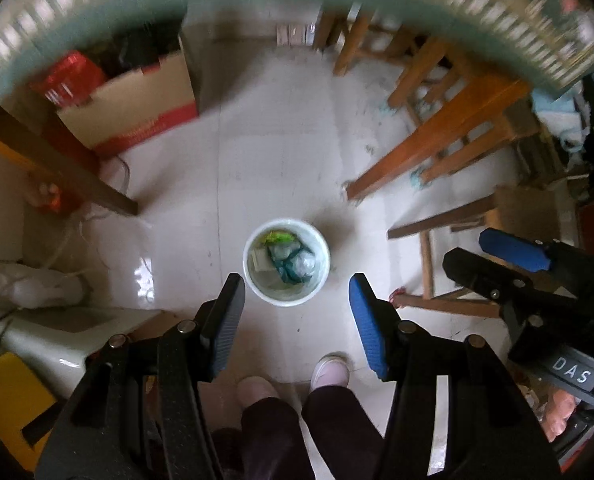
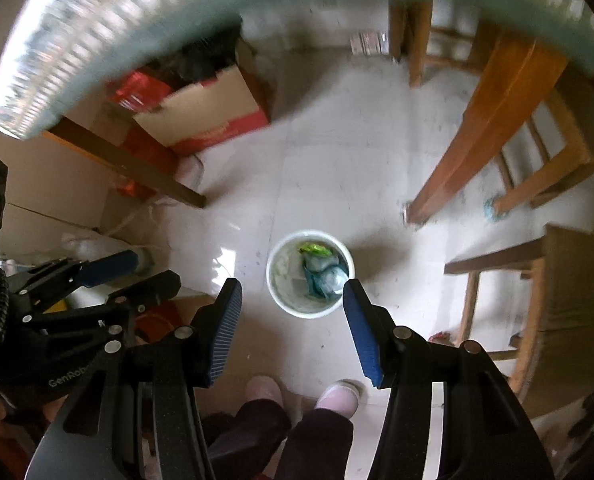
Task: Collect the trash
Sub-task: 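Raise both open tools back toward the tablecloth items, then grasp the brown cardboard tag with the right tool while the left tool grasps the green bottle, then lift the green bottle and cardboard tag off the table, then carry the green bottle and cardboard tag in both tools down to the bucket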
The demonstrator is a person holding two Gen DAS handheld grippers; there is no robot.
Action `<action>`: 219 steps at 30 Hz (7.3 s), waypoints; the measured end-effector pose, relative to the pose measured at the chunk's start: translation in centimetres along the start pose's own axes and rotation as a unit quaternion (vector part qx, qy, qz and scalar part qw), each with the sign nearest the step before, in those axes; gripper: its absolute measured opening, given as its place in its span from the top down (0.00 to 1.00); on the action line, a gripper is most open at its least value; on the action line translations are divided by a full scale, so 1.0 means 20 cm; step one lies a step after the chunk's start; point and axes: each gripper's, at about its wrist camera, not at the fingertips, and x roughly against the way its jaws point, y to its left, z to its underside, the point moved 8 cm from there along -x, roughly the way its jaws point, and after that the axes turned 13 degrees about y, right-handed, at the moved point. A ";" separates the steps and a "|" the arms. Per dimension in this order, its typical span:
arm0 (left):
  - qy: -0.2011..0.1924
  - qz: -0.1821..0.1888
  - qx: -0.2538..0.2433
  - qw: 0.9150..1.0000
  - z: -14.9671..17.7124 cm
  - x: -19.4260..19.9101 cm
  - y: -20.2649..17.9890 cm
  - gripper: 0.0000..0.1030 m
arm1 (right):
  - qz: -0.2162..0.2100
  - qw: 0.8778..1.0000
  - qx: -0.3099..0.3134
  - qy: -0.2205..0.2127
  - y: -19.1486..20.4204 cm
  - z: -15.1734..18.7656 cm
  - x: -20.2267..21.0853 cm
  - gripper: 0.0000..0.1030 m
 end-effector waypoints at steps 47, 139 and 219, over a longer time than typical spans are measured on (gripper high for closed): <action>-0.387 -0.012 -0.069 0.919 0.14 2.45 -0.12 0.14 | 0.082 0.919 -0.007 -0.386 0.61 0.07 2.17 0.28; -0.019 -0.052 -0.251 0.966 -1.97 0.72 -0.48 0.57 | 0.025 0.976 -0.160 -0.145 -0.43 -1.17 1.35 0.64; -0.264 0.010 -0.078 0.961 0.32 1.79 -0.10 0.61 | -0.024 0.975 -0.012 -0.222 0.58 0.23 1.56 0.64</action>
